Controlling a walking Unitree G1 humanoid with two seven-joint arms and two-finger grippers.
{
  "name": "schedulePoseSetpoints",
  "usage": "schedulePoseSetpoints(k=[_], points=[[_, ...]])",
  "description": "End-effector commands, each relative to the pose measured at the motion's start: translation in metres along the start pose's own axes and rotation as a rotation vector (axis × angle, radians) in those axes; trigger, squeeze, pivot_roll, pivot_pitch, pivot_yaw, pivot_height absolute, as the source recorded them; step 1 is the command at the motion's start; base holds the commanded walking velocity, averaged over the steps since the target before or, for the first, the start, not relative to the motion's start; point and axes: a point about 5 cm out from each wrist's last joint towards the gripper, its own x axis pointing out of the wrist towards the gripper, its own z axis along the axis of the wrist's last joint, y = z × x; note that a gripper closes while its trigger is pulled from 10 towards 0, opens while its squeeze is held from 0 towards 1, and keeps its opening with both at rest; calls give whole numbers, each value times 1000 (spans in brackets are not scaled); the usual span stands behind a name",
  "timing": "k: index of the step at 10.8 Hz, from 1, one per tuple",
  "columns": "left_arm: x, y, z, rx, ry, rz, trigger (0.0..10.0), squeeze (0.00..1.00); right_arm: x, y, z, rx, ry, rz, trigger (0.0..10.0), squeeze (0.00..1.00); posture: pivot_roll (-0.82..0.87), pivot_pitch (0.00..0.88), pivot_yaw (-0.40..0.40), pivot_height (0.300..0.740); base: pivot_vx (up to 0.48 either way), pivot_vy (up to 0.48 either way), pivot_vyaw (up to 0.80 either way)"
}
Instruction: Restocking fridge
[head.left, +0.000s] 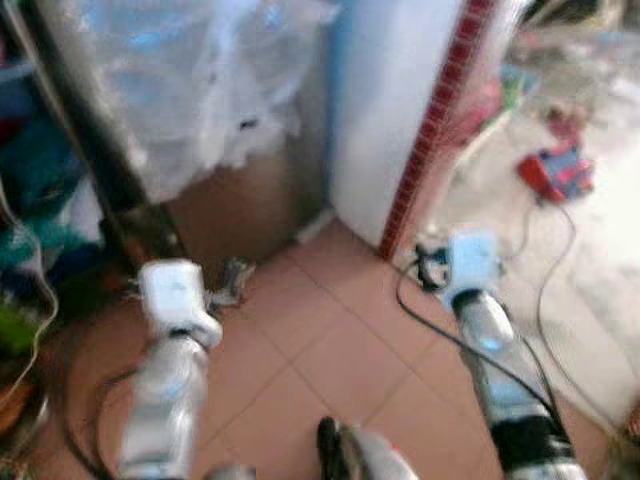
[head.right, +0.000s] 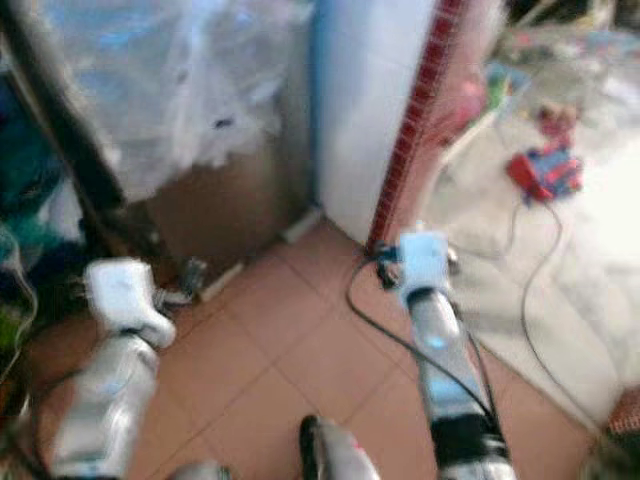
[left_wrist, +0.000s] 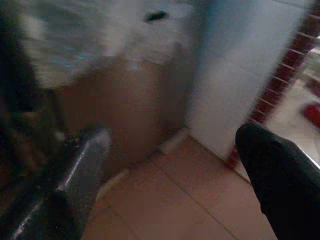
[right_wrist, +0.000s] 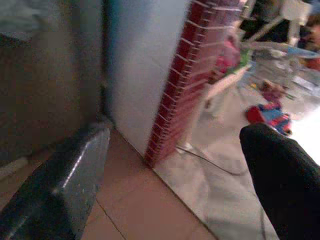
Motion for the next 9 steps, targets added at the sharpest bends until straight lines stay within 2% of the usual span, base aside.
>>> schedulePoseSetpoints(k=[1, 4, 9], points=[[-1, 6, -1, 9, 16, 22, 10000, 0, -1, 4, 4, 17, -12, 11, 10000, 275, 1, 142, -9, 740, 0, 476, -800], [-4, 2, -8, -6, 42, 10, 10000, 0, -8, 2, 1, 34, -7, 1, 10000, 275, -13, 120, -2, 740, 0, 472, -800], [2, 5, -7, -10, 34, 9, 10000, 0, -9, 4, 5, 40, -21, 16, 10000, 275, -17, 101, -10, 740, 0, 452, -800]])
